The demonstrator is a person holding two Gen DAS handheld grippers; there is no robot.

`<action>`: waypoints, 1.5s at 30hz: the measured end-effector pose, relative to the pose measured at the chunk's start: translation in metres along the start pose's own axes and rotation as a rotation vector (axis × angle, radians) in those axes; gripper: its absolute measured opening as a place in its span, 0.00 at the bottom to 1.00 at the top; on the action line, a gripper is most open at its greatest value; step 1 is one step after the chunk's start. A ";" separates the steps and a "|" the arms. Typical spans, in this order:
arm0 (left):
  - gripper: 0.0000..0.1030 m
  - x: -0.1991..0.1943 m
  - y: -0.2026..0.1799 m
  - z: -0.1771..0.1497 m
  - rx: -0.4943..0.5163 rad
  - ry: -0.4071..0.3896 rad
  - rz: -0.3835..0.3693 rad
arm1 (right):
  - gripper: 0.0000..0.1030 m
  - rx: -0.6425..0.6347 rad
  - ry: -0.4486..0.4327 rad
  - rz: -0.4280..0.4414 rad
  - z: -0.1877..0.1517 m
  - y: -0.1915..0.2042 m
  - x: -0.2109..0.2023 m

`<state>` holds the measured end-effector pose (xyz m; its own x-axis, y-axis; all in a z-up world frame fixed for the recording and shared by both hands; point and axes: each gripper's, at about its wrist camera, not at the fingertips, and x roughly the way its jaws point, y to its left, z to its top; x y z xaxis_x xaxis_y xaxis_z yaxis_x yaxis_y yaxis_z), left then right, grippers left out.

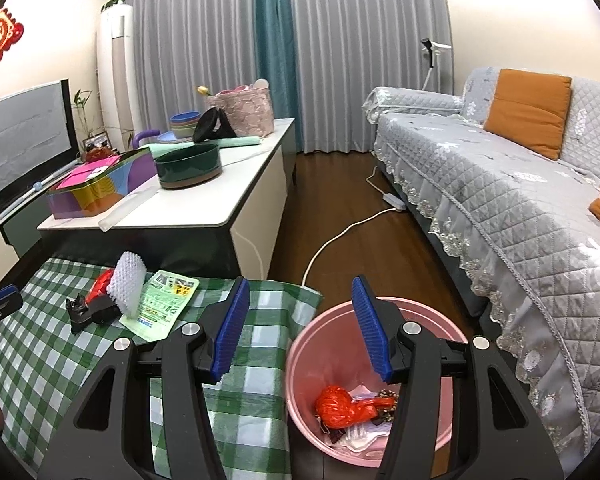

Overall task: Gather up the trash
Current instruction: 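Move the right gripper to the white mesh brush while the left reaches the black cloth item, then grasp the white mesh brush with the right gripper while the left grasps the black cloth item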

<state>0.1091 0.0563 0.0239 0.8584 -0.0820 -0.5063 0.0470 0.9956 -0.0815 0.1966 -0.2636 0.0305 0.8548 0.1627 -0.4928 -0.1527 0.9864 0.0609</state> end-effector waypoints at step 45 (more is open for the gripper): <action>0.33 0.123 0.095 -0.027 -0.244 0.215 0.145 | 0.59 -0.192 0.127 0.353 -0.026 0.200 0.131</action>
<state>0.2051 0.1398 -0.0695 0.7190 0.0253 -0.6946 -0.2128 0.9594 -0.1853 0.2650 -0.0461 -0.0445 0.6677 0.4738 -0.5742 -0.5250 0.8465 0.0881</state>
